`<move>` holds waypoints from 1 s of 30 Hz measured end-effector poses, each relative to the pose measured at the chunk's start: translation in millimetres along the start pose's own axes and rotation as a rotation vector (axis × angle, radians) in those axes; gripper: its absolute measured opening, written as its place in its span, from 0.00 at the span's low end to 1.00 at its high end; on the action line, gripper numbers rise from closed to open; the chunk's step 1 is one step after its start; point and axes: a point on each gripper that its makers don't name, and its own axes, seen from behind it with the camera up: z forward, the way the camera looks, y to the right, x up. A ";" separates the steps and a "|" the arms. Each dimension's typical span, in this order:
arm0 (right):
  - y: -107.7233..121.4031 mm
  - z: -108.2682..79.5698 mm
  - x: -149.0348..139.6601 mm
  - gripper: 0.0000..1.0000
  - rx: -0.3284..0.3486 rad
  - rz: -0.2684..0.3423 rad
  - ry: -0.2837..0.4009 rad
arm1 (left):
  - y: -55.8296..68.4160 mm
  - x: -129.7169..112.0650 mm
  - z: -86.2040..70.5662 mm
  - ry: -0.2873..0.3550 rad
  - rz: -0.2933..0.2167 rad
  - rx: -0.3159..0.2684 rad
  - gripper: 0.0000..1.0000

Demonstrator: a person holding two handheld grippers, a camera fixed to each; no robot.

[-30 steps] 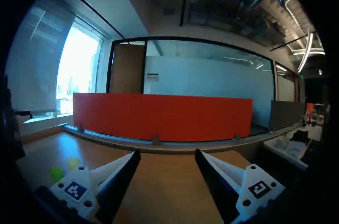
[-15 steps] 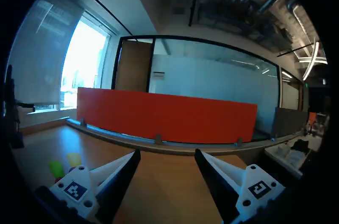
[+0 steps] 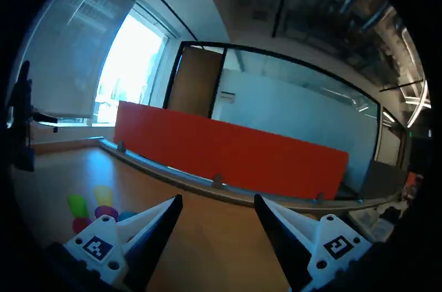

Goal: Pour water

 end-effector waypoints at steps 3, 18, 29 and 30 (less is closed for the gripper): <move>-5.8 0.7 0.5 1.00 0.023 -0.023 -0.006 | 1.4 0.7 0.3 -0.004 0.000 -0.015 0.91; -34.5 6.7 -3.2 1.00 0.162 -0.063 -0.056 | 12.5 -13.0 4.5 -0.061 0.019 -0.095 0.91; -48.9 12.4 -14.3 1.00 0.246 -0.108 -0.124 | 26.1 -31.3 9.4 -0.112 0.016 -0.172 0.91; -49.7 13.1 -15.2 1.00 0.250 -0.111 -0.128 | 27.5 -33.2 10.0 -0.118 0.018 -0.178 0.91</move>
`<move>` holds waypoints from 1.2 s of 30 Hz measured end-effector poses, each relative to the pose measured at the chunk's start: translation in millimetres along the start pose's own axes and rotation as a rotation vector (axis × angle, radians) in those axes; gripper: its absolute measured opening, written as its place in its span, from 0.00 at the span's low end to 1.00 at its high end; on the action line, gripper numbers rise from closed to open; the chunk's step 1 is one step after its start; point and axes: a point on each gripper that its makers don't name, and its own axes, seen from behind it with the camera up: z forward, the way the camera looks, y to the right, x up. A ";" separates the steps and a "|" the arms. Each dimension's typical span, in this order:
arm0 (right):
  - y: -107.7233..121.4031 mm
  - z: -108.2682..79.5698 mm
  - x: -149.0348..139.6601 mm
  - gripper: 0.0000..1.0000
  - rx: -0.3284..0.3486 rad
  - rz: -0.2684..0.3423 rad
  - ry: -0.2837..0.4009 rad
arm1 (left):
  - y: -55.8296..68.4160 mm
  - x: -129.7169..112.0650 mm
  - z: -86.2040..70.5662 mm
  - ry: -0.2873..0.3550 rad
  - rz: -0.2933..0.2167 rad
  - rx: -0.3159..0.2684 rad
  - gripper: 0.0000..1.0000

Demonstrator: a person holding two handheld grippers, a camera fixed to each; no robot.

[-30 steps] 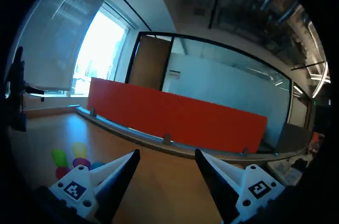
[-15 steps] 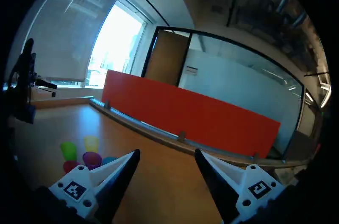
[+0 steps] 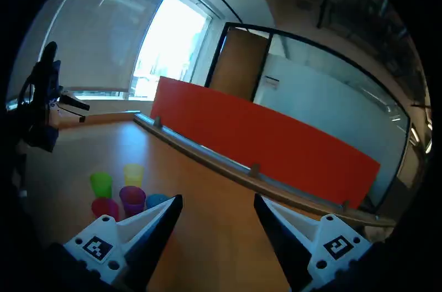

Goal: Pour water

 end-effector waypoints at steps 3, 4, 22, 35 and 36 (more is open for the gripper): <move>-2.7 2.8 -1.8 1.00 0.014 -0.004 -0.012 | 3.7 -4.8 3.2 -0.016 0.007 -0.015 0.91; -4.1 3.7 -2.2 1.00 0.021 -0.002 -0.016 | 4.6 -6.1 4.3 -0.021 0.011 -0.020 0.91; -24.0 18.2 -9.8 1.00 0.148 0.014 -0.081 | 26.1 -27.7 19.2 -0.088 0.029 -0.123 0.91; -32.8 22.7 -23.5 1.00 0.194 -0.052 -0.149 | 36.5 -37.1 26.5 -0.144 0.063 -0.181 0.91; -33.8 23.2 -25.0 1.00 0.200 -0.045 -0.156 | 37.6 -38.5 27.1 -0.150 0.063 -0.186 0.91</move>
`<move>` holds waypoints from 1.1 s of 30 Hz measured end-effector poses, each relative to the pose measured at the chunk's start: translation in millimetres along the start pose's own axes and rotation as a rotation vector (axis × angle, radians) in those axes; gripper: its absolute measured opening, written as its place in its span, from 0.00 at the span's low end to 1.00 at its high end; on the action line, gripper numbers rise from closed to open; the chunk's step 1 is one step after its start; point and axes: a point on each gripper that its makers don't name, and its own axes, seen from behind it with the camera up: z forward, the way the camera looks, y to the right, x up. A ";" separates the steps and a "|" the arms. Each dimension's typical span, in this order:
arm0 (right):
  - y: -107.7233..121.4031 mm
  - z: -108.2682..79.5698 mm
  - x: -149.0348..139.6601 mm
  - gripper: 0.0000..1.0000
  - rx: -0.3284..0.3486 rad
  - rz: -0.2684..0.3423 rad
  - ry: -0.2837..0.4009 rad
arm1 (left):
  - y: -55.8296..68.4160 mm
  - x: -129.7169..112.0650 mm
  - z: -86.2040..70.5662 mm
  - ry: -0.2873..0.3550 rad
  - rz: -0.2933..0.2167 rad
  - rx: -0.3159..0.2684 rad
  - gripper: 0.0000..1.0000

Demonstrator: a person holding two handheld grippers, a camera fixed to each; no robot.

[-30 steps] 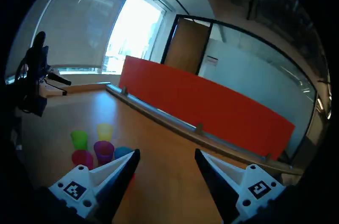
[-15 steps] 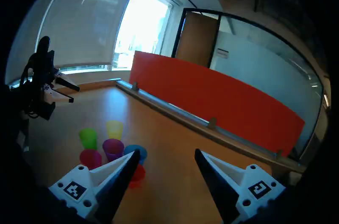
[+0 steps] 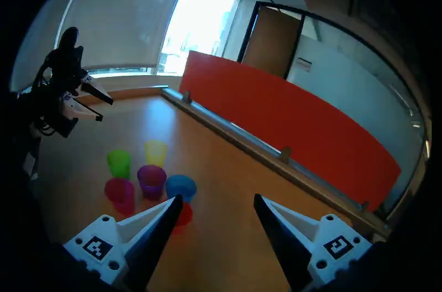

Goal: Pour water

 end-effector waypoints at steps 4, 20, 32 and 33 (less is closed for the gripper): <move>-5.3 3.9 -6.0 1.00 0.036 0.047 -0.024 | 3.6 -6.2 3.9 -0.027 -0.001 -0.023 0.91; -12.4 12.4 -9.4 1.00 0.102 0.127 -0.055 | 1.7 -6.6 4.6 -0.062 0.013 -0.055 0.91; -20.8 26.5 -8.4 1.00 0.135 0.115 -0.065 | 10.2 -7.3 6.9 -0.077 0.029 -0.095 0.91; -21.7 28.3 -8.5 1.00 0.140 0.115 -0.066 | 10.8 -8.8 7.6 -0.081 0.031 -0.098 0.91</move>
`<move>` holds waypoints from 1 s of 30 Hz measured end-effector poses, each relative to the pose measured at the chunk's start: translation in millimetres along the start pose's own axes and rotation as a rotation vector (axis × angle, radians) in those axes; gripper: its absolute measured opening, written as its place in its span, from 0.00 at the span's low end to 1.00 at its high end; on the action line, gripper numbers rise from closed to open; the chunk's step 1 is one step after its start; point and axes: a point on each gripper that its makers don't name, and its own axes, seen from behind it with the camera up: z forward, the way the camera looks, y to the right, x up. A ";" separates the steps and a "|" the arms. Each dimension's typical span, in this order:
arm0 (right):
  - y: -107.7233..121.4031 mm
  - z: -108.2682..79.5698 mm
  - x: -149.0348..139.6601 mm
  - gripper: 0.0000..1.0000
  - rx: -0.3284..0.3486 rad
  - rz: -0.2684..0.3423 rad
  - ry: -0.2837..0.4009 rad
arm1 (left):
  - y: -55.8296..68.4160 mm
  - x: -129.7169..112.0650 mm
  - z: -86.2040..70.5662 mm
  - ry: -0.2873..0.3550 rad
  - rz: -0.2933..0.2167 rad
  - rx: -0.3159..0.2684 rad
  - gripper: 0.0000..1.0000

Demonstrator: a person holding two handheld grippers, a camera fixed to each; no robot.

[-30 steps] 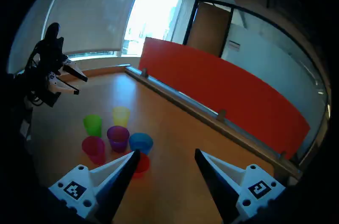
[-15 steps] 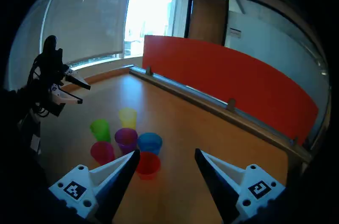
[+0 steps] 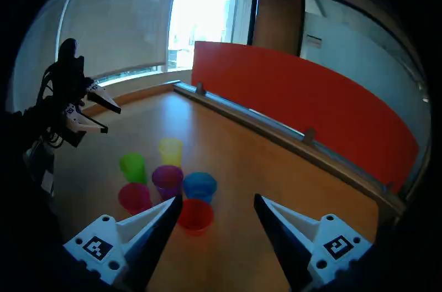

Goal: Pour water

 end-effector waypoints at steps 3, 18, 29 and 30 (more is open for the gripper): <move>-1.6 6.2 -0.7 1.00 0.014 0.000 -0.003 | 2.7 -5.3 2.8 -0.016 0.003 -0.013 0.91; -5.7 41.3 -4.7 1.00 0.060 -0.023 -0.033 | 16.4 -29.2 18.0 -0.076 0.013 -0.070 0.91; -7.1 56.9 -5.1 1.00 0.077 -0.038 -0.039 | 27.3 -46.7 33.1 -0.109 0.020 -0.105 0.91; -6.8 57.7 -5.8 1.00 0.078 -0.039 -0.041 | 28.7 -48.0 33.9 -0.111 0.019 -0.111 0.91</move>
